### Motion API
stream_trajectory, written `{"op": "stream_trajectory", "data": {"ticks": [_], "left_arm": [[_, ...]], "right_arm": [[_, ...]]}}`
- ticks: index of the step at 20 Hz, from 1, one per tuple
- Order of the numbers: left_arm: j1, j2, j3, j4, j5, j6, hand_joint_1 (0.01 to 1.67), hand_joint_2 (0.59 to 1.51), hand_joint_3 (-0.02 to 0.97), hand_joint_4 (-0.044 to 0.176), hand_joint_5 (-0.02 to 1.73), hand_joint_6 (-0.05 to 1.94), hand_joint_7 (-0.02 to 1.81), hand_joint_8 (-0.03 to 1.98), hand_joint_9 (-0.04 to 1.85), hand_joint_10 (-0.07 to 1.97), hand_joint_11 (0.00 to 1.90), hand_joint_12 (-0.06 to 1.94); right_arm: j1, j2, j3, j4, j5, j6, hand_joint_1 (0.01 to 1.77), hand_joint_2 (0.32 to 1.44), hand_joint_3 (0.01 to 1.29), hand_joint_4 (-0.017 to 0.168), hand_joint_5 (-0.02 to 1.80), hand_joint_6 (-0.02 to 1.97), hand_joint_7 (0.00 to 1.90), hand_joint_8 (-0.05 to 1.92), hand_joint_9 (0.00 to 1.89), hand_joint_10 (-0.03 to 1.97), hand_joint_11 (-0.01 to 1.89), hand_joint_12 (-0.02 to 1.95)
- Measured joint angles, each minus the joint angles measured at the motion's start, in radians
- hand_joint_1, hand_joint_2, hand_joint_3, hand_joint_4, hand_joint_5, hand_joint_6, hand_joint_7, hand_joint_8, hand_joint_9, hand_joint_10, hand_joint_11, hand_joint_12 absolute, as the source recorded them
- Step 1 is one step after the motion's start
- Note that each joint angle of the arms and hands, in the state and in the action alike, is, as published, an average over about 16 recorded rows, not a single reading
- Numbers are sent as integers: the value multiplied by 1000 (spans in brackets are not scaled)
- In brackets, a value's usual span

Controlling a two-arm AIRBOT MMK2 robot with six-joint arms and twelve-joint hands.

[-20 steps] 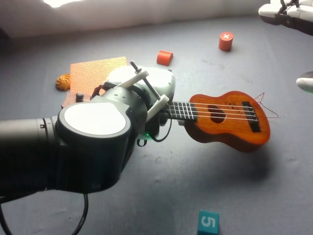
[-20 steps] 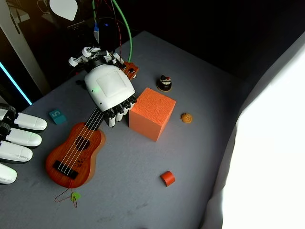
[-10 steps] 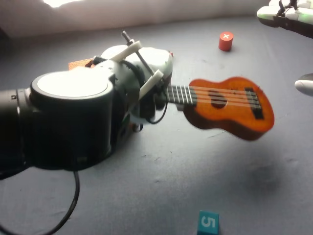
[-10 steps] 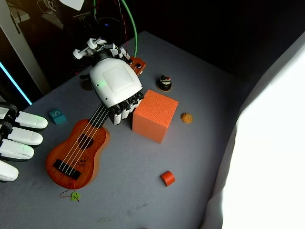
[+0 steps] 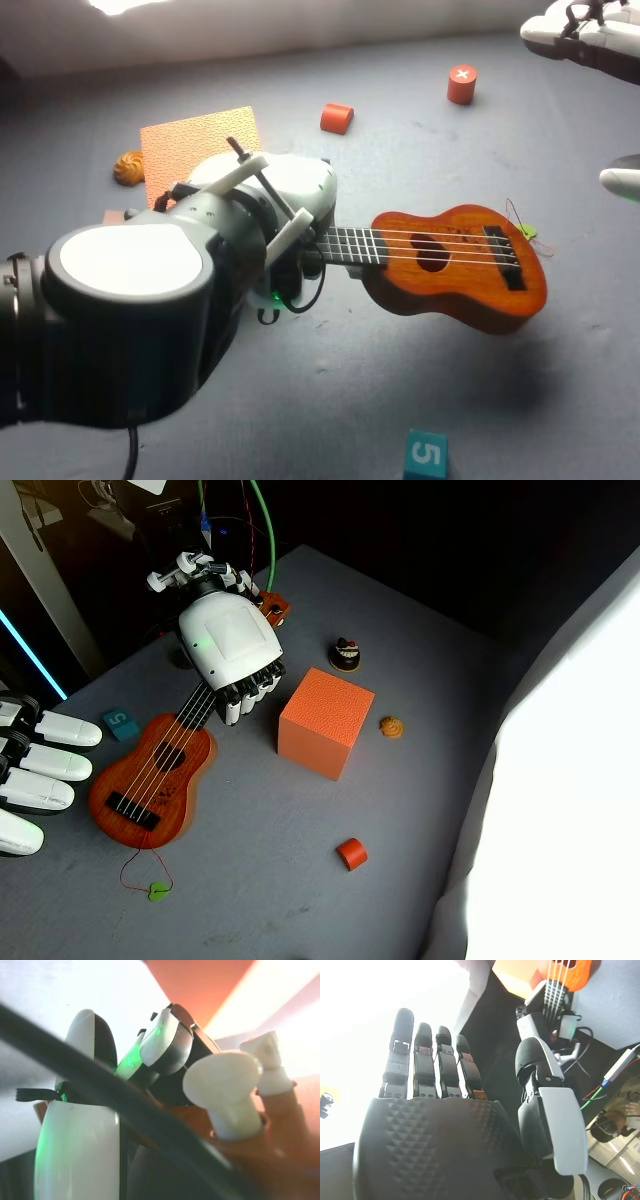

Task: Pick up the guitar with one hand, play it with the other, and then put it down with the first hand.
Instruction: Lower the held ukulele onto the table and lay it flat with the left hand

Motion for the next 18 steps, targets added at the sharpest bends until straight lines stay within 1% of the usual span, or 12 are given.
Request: {"op": "stream_trajectory", "data": {"ticks": [5, 10, 12, 14, 18], "left_arm": [[57, -34, 17, 70, 5, -84, 1481, 1081, -15, -3, 1205, 1884, 1263, 1981, 1361, 1906, 1385, 1901], [102, -78, 57, 129, 3, -144, 1426, 1086, -16, -1, 1174, 1846, 1259, 1966, 1356, 1905, 1380, 1902], [117, -93, 74, 147, 2, -159, 1352, 1083, -17, -1, 1163, 1850, 1254, 1955, 1348, 1904, 1377, 1902], [130, -105, 91, 163, 1, -171, 1242, 1086, -16, 0, 1156, 1852, 1250, 1946, 1338, 1904, 1370, 1902], [150, -121, 118, 183, -2, -184, 956, 1096, -13, 1, 1136, 1859, 1232, 1929, 1309, 1902, 1344, 1902]], "right_arm": [[0, 0, -2, -5, -2, 0, 380, 1325, 16, 2, 69, 117, 135, 12, 22, 328, 18, 912], [0, 0, -3, -10, -3, 0, 386, 1328, 17, 2, 74, 118, 136, 12, 20, 349, 18, 956], [0, 1, -4, -12, -3, 0, 389, 1328, 16, 3, 77, 118, 138, 12, 20, 359, 18, 961], [0, 1, -4, -13, -4, 0, 392, 1328, 16, 3, 80, 118, 140, 12, 19, 366, 18, 955], [0, 1, -5, -16, -4, 0, 390, 1329, 16, 3, 84, 118, 144, 12, 18, 368, 18, 928]]}}
